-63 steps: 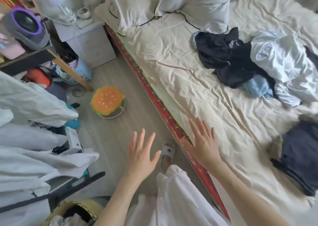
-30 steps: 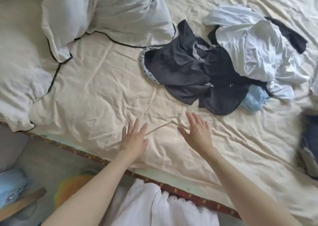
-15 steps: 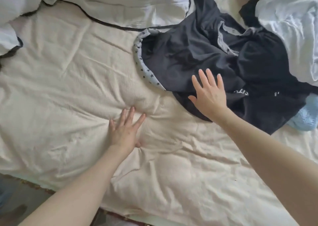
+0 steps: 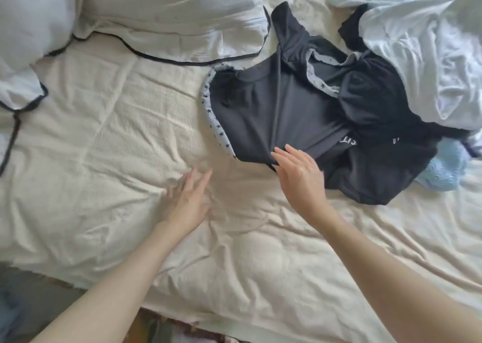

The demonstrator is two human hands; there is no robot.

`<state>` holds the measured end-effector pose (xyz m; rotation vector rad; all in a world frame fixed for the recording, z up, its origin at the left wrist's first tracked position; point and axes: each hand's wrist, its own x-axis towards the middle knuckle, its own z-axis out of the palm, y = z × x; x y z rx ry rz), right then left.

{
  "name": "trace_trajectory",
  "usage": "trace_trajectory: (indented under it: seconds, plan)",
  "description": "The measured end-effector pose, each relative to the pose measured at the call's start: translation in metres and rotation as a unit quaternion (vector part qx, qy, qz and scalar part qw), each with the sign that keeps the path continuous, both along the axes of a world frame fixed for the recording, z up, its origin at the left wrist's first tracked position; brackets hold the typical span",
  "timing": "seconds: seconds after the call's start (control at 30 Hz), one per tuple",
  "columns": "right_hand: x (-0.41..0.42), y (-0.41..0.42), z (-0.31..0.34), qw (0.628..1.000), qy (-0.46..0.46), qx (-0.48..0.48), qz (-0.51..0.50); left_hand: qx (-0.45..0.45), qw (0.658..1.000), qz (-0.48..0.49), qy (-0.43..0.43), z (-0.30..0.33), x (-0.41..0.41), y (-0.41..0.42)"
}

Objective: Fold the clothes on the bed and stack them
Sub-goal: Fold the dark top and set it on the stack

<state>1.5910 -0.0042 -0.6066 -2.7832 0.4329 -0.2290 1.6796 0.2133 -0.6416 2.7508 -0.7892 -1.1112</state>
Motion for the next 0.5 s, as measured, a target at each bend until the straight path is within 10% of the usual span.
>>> trace_trajectory:
  seconds: [0.3, 0.5]
  plan:
    - [-0.08, 0.038, 0.061, 0.988, 0.024, 0.135, 0.071, -0.279, 0.938, -0.163, -0.124, 0.067, -0.04, -0.05]
    - [-0.128, 0.075, 0.074, 0.944, 0.145, 0.291, 0.055, -0.034, 0.975, -0.19, 0.111, 0.086, -0.079, 0.008]
